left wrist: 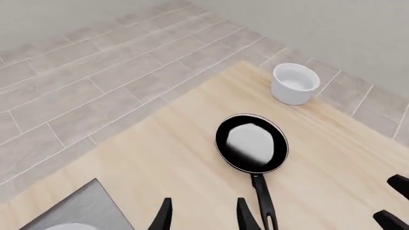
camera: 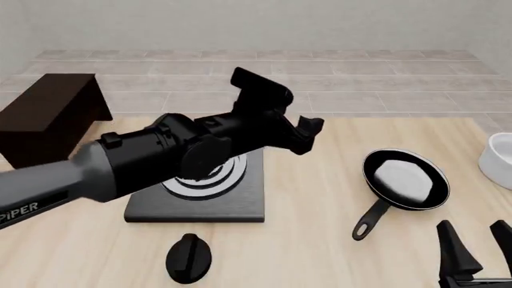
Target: Put the frying pan on top of the cabinet.
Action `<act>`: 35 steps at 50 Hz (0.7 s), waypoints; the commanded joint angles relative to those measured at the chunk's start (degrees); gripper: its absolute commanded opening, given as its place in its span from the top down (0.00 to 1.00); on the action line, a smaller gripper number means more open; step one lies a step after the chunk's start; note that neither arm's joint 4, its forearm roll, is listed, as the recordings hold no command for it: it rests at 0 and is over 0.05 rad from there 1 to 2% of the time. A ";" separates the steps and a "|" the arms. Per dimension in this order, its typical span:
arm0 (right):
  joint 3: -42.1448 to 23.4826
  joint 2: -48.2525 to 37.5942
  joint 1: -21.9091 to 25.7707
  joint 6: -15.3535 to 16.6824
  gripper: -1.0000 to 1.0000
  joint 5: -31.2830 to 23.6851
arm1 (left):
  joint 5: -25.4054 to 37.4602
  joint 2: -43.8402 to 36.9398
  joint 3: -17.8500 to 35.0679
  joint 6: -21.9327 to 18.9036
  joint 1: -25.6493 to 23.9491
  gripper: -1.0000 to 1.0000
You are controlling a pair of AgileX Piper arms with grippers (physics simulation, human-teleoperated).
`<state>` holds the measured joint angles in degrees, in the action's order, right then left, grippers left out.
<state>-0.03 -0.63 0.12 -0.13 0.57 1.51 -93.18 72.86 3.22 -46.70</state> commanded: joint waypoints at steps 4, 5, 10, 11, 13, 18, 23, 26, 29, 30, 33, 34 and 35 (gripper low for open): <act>0.00 -0.02 -0.11 -0.20 0.00 0.03 | -0.02 -7.76 5.15 1.72 -2.65 0.00; 0.00 0.00 -0.14 -0.24 0.00 0.02 | 0.03 -8.09 5.53 1.76 -2.96 0.00; 0.00 0.05 -0.14 -0.35 0.00 -0.03 | 0.28 -9.96 7.04 2.38 -3.72 0.00; 0.00 0.06 -0.16 -0.39 0.00 -0.05 | 0.44 -10.33 7.41 2.52 -4.08 0.00; -0.01 0.15 -0.19 -0.44 0.00 -0.12 | 0.69 -10.82 8.05 2.57 -4.30 0.00; 0.00 0.20 -0.18 -0.47 0.00 -0.16 | 1.51 -12.54 9.80 3.36 -4.88 0.00; 0.00 0.27 -0.13 -0.37 0.00 -0.20 | 2.46 -13.99 10.84 3.85 -4.59 0.00; 0.00 0.32 -0.17 -0.48 0.00 -0.26 | 2.69 -14.53 11.37 4.40 -4.70 0.00; 0.01 0.37 -0.20 -0.56 0.00 -0.25 | 2.90 -15.60 12.35 4.61 -5.43 0.00; 0.01 0.37 -0.20 -0.56 0.00 -0.25 | 2.91 -15.60 12.36 4.61 -5.43 0.00; 0.01 0.41 -0.30 -0.67 0.00 -0.26 | 3.26 -16.17 13.12 4.50 -5.96 0.00; 0.01 0.41 -0.32 -0.68 0.00 -0.25 | 3.22 -16.23 13.23 4.10 -5.78 0.00; 0.01 0.42 -0.32 -0.67 0.00 -0.24 | 3.44 -16.58 13.60 4.36 -5.96 0.00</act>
<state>-0.02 -0.32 -0.09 -0.65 0.36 3.97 -107.33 84.04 7.13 -51.67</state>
